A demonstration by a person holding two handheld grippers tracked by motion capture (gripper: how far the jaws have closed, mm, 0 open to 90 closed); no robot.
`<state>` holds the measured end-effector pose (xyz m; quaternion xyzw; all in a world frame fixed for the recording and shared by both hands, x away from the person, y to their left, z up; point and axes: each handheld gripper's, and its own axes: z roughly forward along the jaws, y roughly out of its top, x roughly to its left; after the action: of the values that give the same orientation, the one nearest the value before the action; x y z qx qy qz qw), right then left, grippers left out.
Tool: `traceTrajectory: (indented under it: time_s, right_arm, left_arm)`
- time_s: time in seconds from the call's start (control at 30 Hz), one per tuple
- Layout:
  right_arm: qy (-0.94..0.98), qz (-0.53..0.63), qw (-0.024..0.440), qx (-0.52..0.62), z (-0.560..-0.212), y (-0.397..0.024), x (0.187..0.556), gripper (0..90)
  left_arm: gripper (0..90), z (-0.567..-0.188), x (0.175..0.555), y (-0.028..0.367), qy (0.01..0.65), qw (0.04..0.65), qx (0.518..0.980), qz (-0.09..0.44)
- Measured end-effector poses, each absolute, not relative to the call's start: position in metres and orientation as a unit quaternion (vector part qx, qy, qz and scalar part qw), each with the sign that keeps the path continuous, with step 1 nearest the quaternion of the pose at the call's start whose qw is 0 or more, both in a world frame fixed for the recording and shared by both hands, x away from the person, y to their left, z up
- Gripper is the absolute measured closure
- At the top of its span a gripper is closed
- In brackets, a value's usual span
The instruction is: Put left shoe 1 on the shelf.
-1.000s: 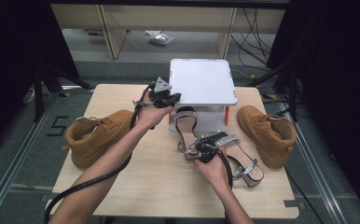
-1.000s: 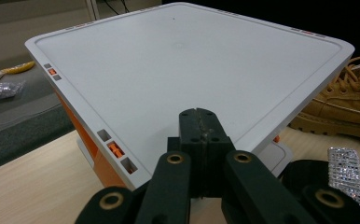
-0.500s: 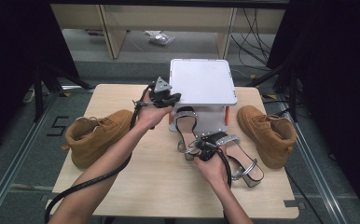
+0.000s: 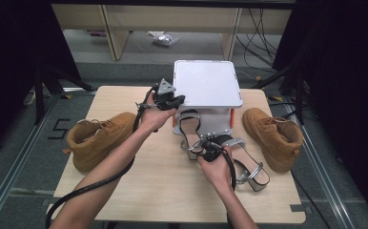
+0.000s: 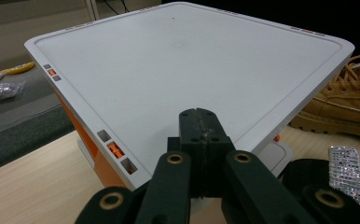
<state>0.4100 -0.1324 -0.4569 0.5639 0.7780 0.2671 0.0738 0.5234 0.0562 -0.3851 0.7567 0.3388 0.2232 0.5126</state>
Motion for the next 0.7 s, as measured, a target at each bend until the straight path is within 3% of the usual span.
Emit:
traceTrajectory:
  time_s: [0.33, 0.53, 0.57, 0.6, 0.7]
  right_arm:
    - [0.773, 0.281, 0.074, 0.563, -0.457, -0.127, 0.415, 90.0]
    - [0.761, 0.298, 0.049, 0.574, -0.455, -0.125, 0.42, 90.0]
    - [0.767, 0.282, 0.078, 0.57, -0.454, -0.124, 0.421, 90.0]
    - [0.768, 0.294, 0.063, 0.566, -0.455, -0.124, 0.423, 90.0]
    - [0.766, 0.288, 0.08, 0.569, -0.454, -0.121, 0.425, 90.0]
  left_arm:
    - [89.9, -0.385, 0.523, 0.056, 0.339, 0.513, 0.757, 0.223]
    - [89.9, -0.385, 0.523, 0.056, 0.34, 0.512, 0.757, 0.223]
    - [89.9, -0.385, 0.523, 0.056, 0.339, 0.512, 0.757, 0.223]
    - [89.9, -0.385, 0.524, 0.056, 0.339, 0.512, 0.757, 0.223]
    - [89.9, -0.385, 0.523, 0.056, 0.337, 0.511, 0.758, 0.225]
